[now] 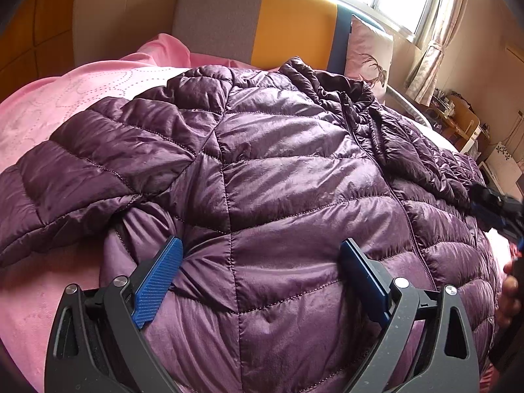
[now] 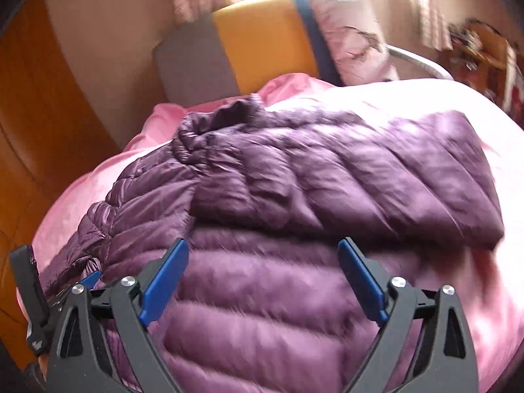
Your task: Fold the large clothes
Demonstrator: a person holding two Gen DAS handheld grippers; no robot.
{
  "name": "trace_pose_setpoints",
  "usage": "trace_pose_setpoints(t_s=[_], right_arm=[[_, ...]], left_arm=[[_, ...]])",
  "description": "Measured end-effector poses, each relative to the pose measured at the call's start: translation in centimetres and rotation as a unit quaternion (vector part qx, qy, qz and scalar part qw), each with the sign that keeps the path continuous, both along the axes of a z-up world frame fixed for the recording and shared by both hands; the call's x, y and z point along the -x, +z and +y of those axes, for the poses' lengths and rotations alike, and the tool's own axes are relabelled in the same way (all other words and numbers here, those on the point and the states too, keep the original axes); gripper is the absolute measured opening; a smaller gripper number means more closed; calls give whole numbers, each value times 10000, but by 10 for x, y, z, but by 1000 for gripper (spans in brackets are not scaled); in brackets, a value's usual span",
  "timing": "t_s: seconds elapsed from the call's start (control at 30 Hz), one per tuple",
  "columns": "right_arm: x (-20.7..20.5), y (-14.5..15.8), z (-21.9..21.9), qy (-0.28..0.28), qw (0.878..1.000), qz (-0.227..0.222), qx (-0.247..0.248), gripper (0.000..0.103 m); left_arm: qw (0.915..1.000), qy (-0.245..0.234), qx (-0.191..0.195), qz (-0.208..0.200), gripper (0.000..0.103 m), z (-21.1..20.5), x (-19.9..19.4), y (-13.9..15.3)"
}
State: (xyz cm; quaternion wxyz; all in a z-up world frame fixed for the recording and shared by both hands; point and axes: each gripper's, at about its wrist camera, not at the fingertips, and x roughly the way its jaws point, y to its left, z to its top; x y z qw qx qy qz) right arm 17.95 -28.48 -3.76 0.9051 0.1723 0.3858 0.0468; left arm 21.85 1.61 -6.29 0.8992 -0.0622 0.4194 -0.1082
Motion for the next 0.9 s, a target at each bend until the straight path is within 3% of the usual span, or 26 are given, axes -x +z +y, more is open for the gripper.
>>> trace_pose_setpoints(t_s=[0.17,0.3,0.5,0.67,0.77,0.83,0.87,0.9], right_arm=[[17,-34,-29,-289,9988,228,-322,93],[19,-43,-27,-190,9991,-23,-379,100],[20,-47,-30,-81,9972,-144,-728,101],[26,-47,-34,-72,9961,-238,-844,101],[27,-48,-36,-65,9957,-264,-889,101],[29,-47,-37,-57,9953,-275,-924,101],[30,-47,-39,-49,9951,-274,-948,101],[31,-46,-40,-36,9948,-250,-983,101]], left_arm=[[9999,12,55,114,95,-1,-2,11],[9970,-235,722,112,89,-9,-11,34],[9849,-972,1387,367,89,-63,-59,49],[9818,-1174,1323,692,89,-117,-100,34],[9815,-1172,1150,986,73,-142,-122,16],[9807,-1191,1105,1083,48,-151,-128,10],[9807,-1209,1085,1087,25,-155,-129,9],[9809,-1215,1101,1047,12,-155,-129,11]])
